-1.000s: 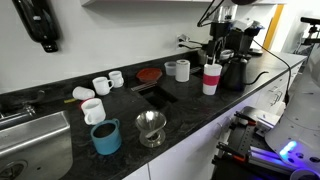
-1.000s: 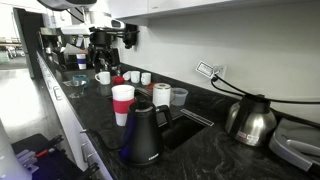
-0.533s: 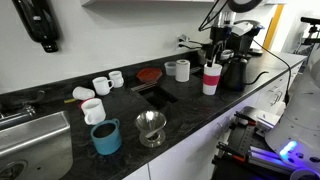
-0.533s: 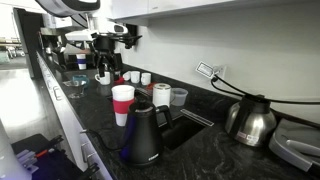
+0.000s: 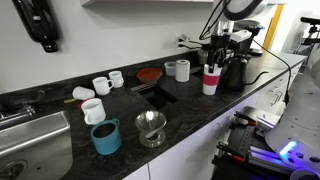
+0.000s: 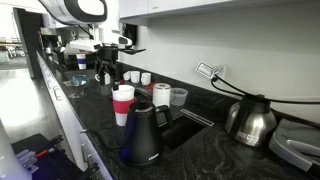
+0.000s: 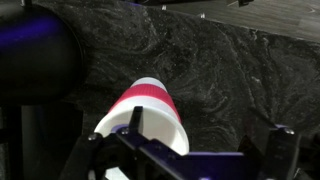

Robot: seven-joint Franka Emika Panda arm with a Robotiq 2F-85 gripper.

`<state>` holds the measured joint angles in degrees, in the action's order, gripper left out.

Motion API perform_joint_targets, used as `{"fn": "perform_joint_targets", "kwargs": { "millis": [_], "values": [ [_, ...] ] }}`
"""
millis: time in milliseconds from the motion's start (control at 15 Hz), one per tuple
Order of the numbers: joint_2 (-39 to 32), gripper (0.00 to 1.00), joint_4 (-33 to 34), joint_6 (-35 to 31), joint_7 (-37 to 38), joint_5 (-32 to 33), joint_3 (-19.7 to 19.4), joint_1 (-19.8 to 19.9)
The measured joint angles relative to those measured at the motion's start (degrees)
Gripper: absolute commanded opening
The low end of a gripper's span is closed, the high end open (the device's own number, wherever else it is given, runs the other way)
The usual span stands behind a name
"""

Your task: Move the white cup with pink to the left

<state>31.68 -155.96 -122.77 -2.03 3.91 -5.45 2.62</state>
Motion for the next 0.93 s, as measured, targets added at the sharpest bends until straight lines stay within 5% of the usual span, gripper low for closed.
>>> {"fn": "perform_joint_targets", "kwargs": {
  "millis": [933],
  "values": [
    [-2.5,1.00,1.1,-5.1,-1.8,0.0,0.0,-0.1]
  ]
}}
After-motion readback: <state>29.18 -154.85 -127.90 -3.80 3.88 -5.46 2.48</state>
